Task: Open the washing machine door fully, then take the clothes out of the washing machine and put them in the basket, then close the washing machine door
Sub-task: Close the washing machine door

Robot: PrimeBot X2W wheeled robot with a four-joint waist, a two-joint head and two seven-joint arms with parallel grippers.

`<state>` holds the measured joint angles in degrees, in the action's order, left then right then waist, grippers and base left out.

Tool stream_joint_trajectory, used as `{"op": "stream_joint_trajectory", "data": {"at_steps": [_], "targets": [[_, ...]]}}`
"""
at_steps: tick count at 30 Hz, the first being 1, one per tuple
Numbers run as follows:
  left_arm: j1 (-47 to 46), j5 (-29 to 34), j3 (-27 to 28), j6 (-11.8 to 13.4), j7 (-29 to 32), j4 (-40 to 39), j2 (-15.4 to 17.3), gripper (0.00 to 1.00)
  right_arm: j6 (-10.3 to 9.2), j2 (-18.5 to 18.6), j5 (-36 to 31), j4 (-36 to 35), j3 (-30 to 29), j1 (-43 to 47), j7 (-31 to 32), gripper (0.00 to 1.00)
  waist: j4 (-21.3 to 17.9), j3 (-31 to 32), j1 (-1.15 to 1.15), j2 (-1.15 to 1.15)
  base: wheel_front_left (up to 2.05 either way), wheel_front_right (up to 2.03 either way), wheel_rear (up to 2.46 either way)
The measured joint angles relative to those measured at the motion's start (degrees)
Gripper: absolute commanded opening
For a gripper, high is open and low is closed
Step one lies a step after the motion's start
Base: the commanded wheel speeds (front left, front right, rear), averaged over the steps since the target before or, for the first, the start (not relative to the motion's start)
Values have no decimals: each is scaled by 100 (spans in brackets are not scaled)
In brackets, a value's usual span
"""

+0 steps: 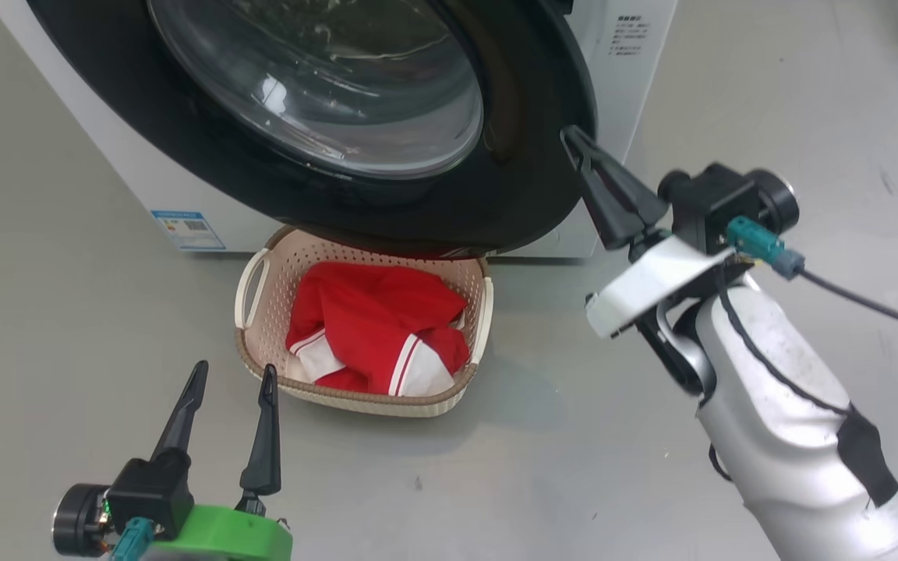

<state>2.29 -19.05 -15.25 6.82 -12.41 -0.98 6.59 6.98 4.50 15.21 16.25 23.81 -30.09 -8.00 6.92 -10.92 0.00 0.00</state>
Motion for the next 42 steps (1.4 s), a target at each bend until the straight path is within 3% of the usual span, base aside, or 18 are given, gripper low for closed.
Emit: {"op": "stream_joint_trajectory", "data": {"at_steps": [27, 42], "targets": [[-531, 101, -199, 0, -76, 83, -121, 100, 51, 119, 698, 1163, 123, -1699, 29, 0, 320, -712, 0, 0, 0, 0, 0], [-840, 152, -387, -8, -85, 82, -214, 100, 51, 554, 695, 1706, 244, -2847, 122, 0, 530, -1134, 0, 0, 0, 0, 0]]}}
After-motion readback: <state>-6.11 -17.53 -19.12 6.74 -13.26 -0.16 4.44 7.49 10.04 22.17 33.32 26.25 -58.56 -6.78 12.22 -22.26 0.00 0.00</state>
